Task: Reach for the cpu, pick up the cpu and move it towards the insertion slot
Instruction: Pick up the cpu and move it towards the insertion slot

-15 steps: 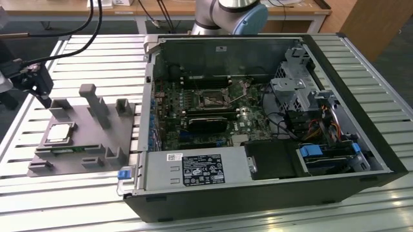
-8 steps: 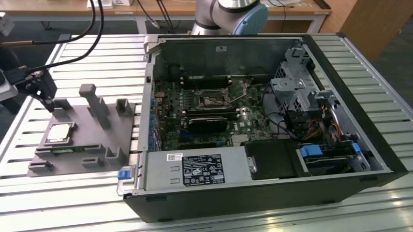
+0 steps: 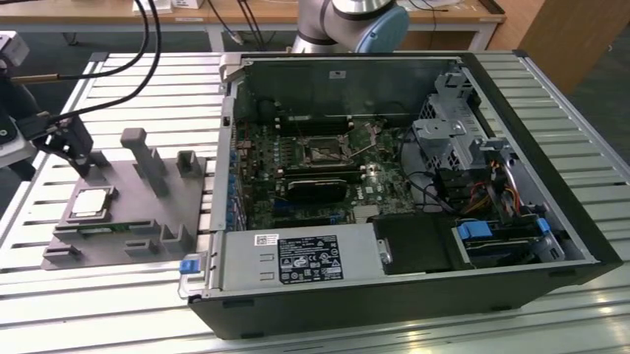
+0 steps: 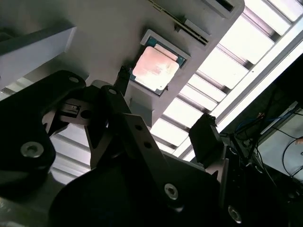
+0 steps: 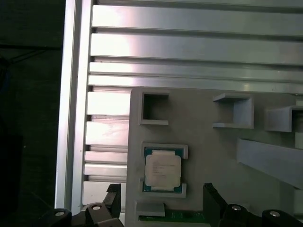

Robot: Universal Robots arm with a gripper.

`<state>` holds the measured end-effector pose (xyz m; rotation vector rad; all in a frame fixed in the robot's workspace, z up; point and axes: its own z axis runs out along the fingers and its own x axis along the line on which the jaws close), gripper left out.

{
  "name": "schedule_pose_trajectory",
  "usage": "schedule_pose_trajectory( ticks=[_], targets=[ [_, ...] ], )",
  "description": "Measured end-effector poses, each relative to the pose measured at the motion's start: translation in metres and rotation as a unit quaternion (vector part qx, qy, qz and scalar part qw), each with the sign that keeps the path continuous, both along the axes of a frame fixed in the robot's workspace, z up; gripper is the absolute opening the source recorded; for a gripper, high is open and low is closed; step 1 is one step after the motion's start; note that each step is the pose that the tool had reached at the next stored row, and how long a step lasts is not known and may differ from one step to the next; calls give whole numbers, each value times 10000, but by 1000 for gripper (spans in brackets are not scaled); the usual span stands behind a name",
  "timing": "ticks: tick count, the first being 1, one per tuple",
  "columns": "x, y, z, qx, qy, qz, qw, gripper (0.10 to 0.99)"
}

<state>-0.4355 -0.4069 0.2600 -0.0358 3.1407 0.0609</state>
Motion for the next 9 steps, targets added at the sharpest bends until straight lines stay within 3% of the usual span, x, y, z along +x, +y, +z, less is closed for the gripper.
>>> schedule_pose_trajectory(
  ticks=[9],
  targets=[
    [0, -14, -138, 0, 1, 1, 10000, 780]
  ],
)
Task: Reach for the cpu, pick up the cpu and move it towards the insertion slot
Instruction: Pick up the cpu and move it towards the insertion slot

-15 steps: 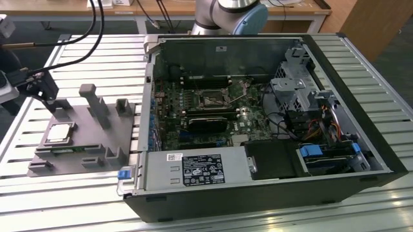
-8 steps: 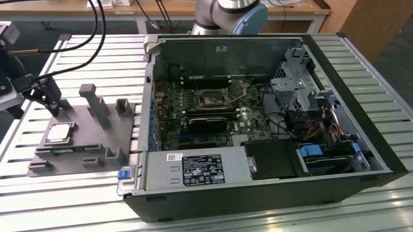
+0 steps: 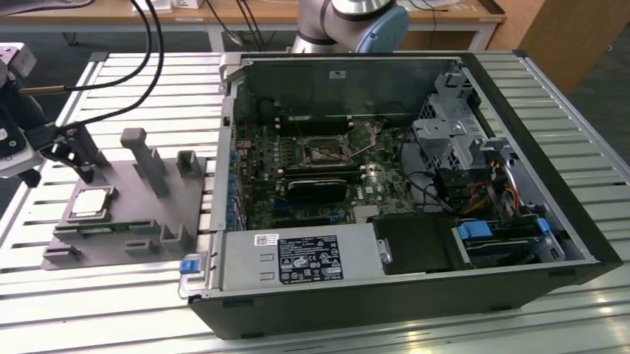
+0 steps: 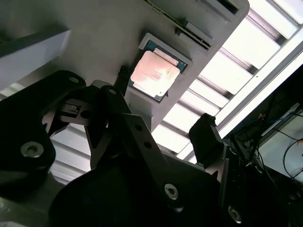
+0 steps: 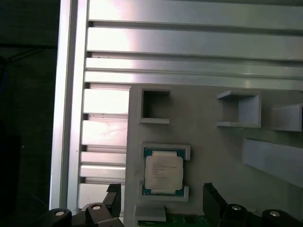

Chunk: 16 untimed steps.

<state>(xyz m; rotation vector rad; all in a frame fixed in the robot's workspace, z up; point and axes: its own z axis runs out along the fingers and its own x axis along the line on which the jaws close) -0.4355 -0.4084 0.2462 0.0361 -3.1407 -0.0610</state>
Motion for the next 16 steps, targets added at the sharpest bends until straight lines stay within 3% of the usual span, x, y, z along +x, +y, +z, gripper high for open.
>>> schedule_pose_trajectory(
  ticks=[16],
  targets=[
    [31, -5, -147, 1, -2, -1, 10000, 780]
  ],
)
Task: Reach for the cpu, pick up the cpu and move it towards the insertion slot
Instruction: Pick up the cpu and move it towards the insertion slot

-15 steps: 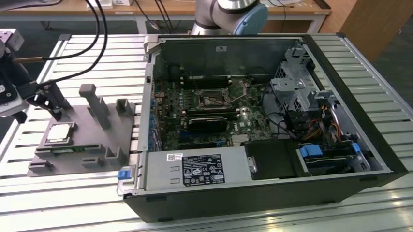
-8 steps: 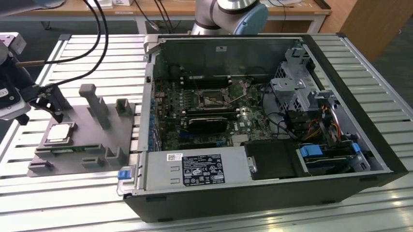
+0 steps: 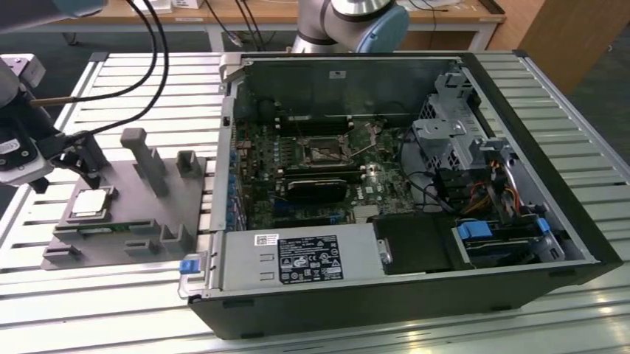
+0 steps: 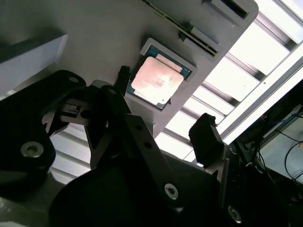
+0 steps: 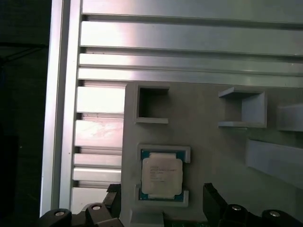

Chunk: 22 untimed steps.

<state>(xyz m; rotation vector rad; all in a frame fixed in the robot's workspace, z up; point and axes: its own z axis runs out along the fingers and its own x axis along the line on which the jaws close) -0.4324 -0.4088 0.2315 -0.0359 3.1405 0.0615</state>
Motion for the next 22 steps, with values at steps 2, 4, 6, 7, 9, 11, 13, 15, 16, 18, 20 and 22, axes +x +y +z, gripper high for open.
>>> schedule_pose_trajectory(
  ticks=[2, 4, 6, 7, 9, 11, 13, 15, 16, 18, 20, 22],
  targets=[
    [3, 0, -24, -1, 1, 0, 10000, 780],
    [5, 0, -52, -1, 0, 2, 10000, 780],
    [5, -1, -83, -1, -5, 4, 10000, 780],
    [5, -1, -101, -1, -7, 4, 10000, 780],
    [5, -1, -135, -2, -10, 3, 10000, 780],
    [6, -1, -163, -2, -12, 4, 10000, 780],
    [6, 0, -192, -2, -16, 7, 10000, 780],
    [7, 0, -213, -1, -24, 23, 10000, 780],
    [6, 0, -226, -2, -25, 27, 10000, 780],
    [6, 0, -259, -2, -31, 27, 10000, 780],
    [6, 0, -295, -2, -33, 27, 10000, 780],
    [6, 0, -332, -2, -34, 27, 10000, 780]
  ],
)
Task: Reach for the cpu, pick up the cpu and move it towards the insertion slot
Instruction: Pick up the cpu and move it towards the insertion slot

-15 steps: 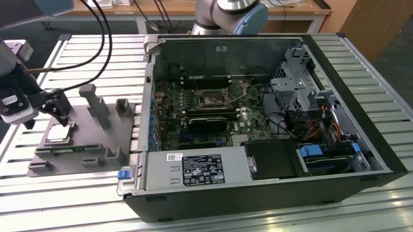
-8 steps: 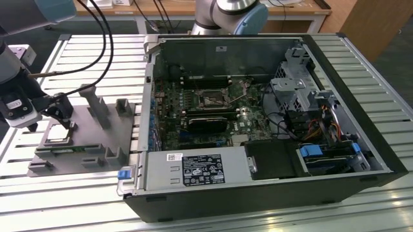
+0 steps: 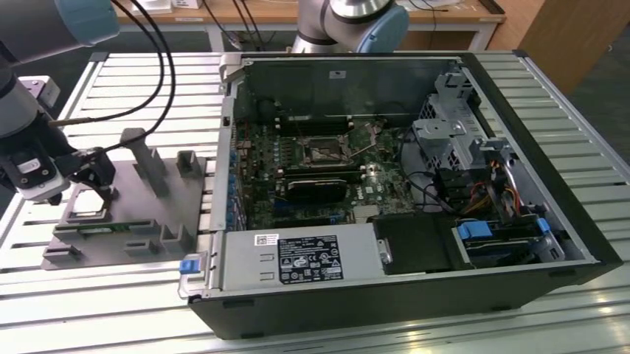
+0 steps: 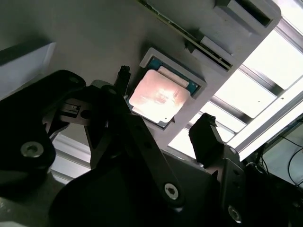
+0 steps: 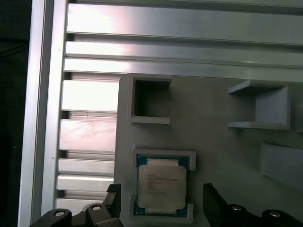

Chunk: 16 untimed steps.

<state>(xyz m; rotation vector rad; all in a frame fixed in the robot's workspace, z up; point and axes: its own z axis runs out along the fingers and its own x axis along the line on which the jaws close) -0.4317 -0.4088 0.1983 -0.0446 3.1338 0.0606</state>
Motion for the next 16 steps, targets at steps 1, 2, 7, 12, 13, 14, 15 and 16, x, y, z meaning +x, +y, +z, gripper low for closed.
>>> schedule_pose_trajectory(
  ticks=[1, 2, 7, 12, 13, 14, 15, 16],
  targets=[
    [0, 0, -18, 0, -2, 0, 10000, 780],
    [0, 0, -33, 0, -4, 0, 10000, 780],
    [0, 4, -64, 0, -4, 1, 10000, 765],
    [0, 5, -95, 0, -4, 0, 10000, 694],
    [1, 6, -102, 0, -5, 0, 10000, 694],
    [2, 6, -107, 0, -4, 0, 10000, 694],
    [3, 7, -113, 0, -4, 0, 10000, 694],
    [4, 7, -119, 0, -4, 0, 10000, 694]
  ],
)
